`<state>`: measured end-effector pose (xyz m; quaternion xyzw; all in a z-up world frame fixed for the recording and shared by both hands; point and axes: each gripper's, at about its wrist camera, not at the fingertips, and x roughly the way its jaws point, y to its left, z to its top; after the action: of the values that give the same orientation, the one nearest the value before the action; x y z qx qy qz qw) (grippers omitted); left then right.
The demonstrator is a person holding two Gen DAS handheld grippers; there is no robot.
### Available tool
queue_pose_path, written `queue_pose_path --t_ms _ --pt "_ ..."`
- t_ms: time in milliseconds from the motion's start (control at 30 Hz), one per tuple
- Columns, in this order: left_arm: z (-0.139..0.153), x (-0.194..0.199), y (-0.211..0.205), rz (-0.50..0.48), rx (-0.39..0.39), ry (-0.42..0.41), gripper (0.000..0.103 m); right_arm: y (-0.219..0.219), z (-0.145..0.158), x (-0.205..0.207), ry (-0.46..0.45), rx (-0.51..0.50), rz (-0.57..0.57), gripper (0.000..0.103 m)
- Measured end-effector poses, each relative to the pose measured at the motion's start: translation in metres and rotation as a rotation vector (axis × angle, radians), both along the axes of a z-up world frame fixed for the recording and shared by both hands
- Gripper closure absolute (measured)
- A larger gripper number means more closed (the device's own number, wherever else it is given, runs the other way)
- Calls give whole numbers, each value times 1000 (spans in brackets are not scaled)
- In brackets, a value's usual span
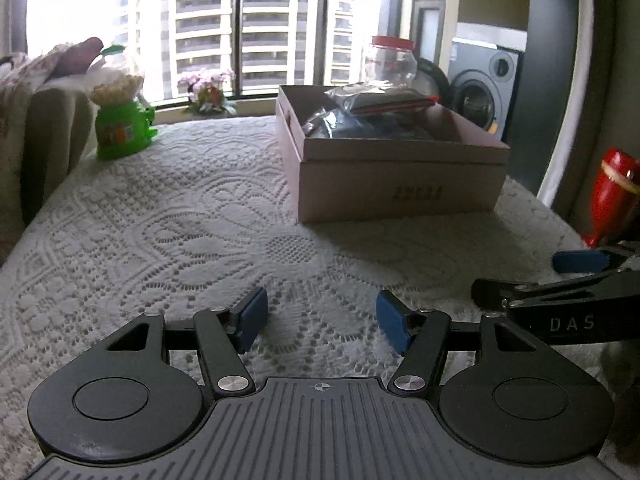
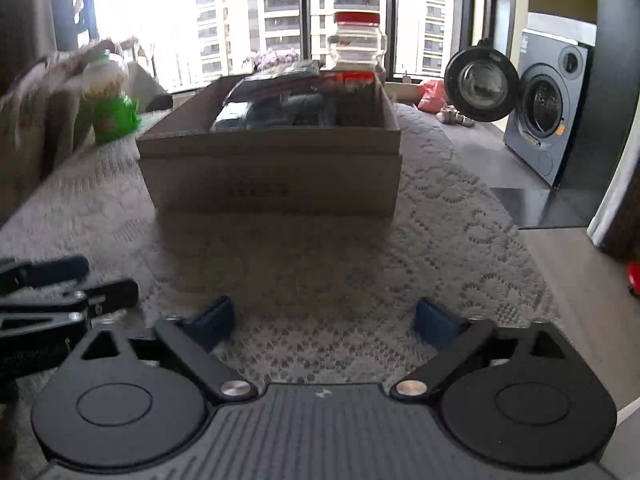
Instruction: Organize snacks
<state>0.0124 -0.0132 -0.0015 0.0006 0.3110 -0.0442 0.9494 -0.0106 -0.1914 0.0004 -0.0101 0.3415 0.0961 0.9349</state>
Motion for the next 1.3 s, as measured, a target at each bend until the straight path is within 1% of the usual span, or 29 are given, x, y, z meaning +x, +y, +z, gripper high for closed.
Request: queue_pose_path --t_ms 100,267,1300 --pt "-1 -1 -5 4 39 0 35 -3 -3 -6 -21 10 -24 2" --pt "-2 -1 -3 7 36 0 34 -3 -5 -8 -26 7 -50 0" --pt "-2 -2 -2 9 38 0 34 -4 -6 -6 -25 9 -50 0"
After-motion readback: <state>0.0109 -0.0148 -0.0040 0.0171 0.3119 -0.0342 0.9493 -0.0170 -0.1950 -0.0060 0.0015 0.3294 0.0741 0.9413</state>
